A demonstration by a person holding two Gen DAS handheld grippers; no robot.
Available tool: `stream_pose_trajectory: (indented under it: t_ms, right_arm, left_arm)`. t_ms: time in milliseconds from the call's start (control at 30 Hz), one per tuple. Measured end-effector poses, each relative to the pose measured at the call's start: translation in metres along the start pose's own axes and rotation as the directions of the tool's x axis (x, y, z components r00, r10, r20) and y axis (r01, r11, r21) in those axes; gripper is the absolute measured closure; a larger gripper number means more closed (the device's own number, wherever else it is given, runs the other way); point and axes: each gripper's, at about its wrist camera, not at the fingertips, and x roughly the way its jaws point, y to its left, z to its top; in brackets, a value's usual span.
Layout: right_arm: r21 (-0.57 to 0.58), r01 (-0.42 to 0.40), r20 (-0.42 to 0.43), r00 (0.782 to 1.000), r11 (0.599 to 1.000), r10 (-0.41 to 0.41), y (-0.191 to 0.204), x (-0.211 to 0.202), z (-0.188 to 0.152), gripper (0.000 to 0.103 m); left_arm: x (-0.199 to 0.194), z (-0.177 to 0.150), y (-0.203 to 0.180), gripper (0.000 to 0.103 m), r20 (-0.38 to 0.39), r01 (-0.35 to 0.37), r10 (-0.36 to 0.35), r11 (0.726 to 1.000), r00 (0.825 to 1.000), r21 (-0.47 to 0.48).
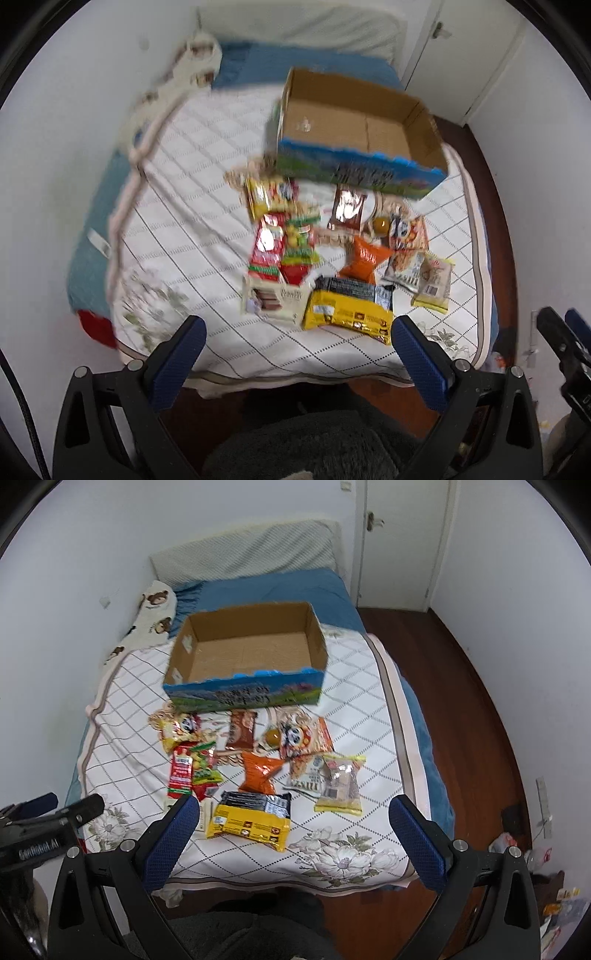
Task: Organize snacks
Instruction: 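Grasp the yellow-black biscuit pack with the left gripper while the right grasps the clear bread bag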
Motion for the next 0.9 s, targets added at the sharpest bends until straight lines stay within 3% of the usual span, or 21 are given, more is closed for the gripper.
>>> stream_pose_trajectory:
  t_ms: [133,167,267,367,533,767,833,900]
  right_arm:
    - [0.072,-0.002,-0.066,0.998,0.997,0.007,-0.025,0.044,0.000,0.000]
    - [0.093,0.003,-0.092,0.996,0.996,0.005,-0.036,0.060,-0.002,0.000]
    - [0.160,-0.012,-0.164,0.986,0.987,0.039,-0.062,0.102,-0.006,0.000]
    - [0.182,-0.011,-0.216,0.975,0.983,0.051,-0.083,0.145,-0.009,0.000]
    - [0.176,-0.009,-0.296,0.953,0.984,0.061,-0.105,0.218,-0.008,0.000]
    - [0.164,-0.010,-0.361,0.930,0.986,0.069,-0.125,0.291,-0.003,0.000]
    - [0.157,-0.017,-0.379,0.922,0.987,0.076,-0.125,0.304,-0.004,0.000]
    - [0.144,-0.025,-0.394,0.916,0.989,0.080,-0.123,0.314,-0.007,0.000]
  left_arm:
    - [0.068,0.003,0.013,0.001,-0.176,0.075,-0.092,0.992,0.980,-0.102]
    - [0.092,0.002,0.016,0.001,-0.248,0.098,-0.136,0.982,0.959,-0.159]
    - [0.144,-0.003,0.016,0.001,-0.350,0.132,-0.248,0.937,0.904,-0.322]
    - [0.187,-0.005,0.005,0.001,-0.395,0.137,-0.348,0.870,0.850,-0.473]
    - [0.243,0.009,-0.023,0.001,-0.425,0.067,-0.385,0.800,0.819,-0.596]
    - [0.319,0.017,-0.045,0.002,-0.531,-0.123,-0.328,0.753,0.781,-0.646]
    - [0.330,0.017,-0.046,0.001,-0.539,-0.168,-0.309,0.731,0.783,-0.662]
    - [0.337,0.021,-0.048,0.001,-0.561,-0.219,-0.261,0.730,0.785,-0.647]
